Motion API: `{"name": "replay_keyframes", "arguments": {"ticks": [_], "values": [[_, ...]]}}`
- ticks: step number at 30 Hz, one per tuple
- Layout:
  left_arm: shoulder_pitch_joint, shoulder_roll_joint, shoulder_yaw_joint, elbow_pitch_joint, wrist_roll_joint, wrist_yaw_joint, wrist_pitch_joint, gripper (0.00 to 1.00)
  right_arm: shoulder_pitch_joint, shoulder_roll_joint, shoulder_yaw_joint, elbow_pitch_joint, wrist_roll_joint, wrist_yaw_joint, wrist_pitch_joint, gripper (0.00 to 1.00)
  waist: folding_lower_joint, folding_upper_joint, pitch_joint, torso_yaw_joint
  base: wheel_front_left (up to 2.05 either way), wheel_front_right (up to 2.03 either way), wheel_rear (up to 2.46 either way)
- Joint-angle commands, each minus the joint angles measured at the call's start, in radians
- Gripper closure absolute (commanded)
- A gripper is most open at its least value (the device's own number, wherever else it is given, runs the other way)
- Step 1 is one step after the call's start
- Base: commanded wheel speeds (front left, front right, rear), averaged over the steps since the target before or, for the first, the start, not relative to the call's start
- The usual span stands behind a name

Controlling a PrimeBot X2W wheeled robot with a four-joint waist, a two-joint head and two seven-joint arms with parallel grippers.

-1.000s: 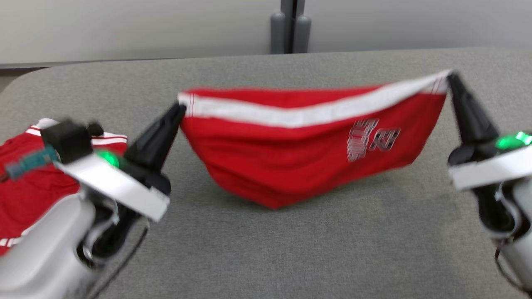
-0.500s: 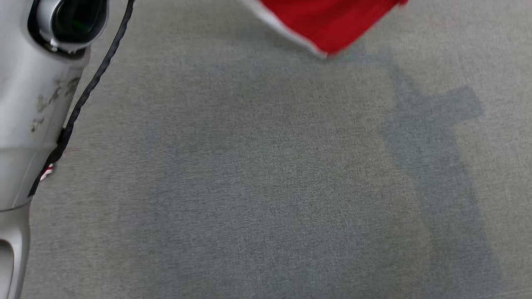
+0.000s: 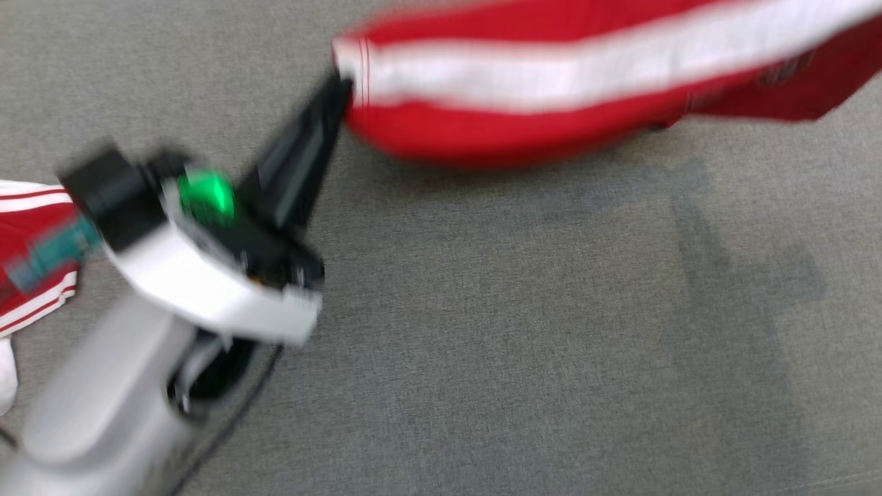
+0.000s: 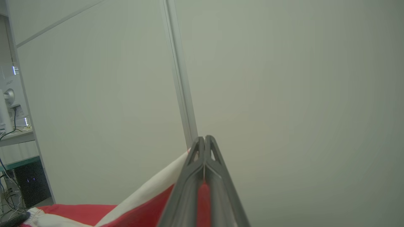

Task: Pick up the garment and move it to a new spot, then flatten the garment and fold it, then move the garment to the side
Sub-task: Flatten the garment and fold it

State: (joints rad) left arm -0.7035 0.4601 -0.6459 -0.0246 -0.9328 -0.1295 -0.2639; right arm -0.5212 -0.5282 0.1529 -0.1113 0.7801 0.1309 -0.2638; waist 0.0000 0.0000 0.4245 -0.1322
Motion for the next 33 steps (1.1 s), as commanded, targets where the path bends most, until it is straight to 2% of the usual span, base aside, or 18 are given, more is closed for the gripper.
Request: {"name": "replay_keyframes", "arguments": {"ticks": [1,6,7,12,16,20,26,33], "values": [[0.092,0.019,0.011,-0.035,0.005,0.0,-0.001,1.0,0.094,-0.001,-0.009,-0.033,0.016,0.0,-0.001,1.0,0.0,0.0,-0.022,0.016,0.0,0.0,0.0],[0.412,0.025,0.075,-0.127,0.019,-0.001,-0.001,1.0,0.398,0.039,-0.055,-0.129,0.061,0.0,-0.001,1.0,0.0,0.0,-0.06,0.028,0.0,0.0,0.0],[0.412,0.025,0.075,-0.127,0.019,-0.001,-0.001,1.0,0.398,0.039,-0.055,-0.129,0.061,0.0,-0.001,1.0,0.0,0.0,-0.06,0.028,0.0,0.0,0.0],[0.617,0.021,0.112,-0.204,0.047,-0.001,-0.001,1.0,0.62,0.031,-0.071,-0.194,0.117,0.0,-0.001,1.0,0.0,0.0,-0.081,0.042,0.0,0.0,0.0],[0.672,0.03,0.105,-0.24,0.055,0.0,0.0,1.0,0.682,0.016,-0.098,-0.215,0.141,0.0,-0.001,1.0,0.0,0.0,-0.086,0.054,0.0,0.0,0.0],[0.632,0.01,0.091,-0.214,0.029,0.008,0.038,1.0,0.634,0.0,-0.072,-0.172,0.134,0.0,-0.001,1.0,0.0,0.0,-0.087,0.064,0.0,0.0,0.0],[0.515,-0.053,0.085,-0.141,-0.088,0.013,0.15,1.0,0.458,-0.024,-0.019,-0.005,0.121,0.0,0.006,1.0,0.0,0.0,-0.065,0.09,0.0,0.0,0.0],[0.351,-0.11,0.13,-0.054,-0.237,0.065,0.291,1.0,0.204,-0.061,0.066,0.158,0.113,0.0,0.065,1.0,0.0,0.0,0.001,0.123,0.0,0.0,0.0]]}}
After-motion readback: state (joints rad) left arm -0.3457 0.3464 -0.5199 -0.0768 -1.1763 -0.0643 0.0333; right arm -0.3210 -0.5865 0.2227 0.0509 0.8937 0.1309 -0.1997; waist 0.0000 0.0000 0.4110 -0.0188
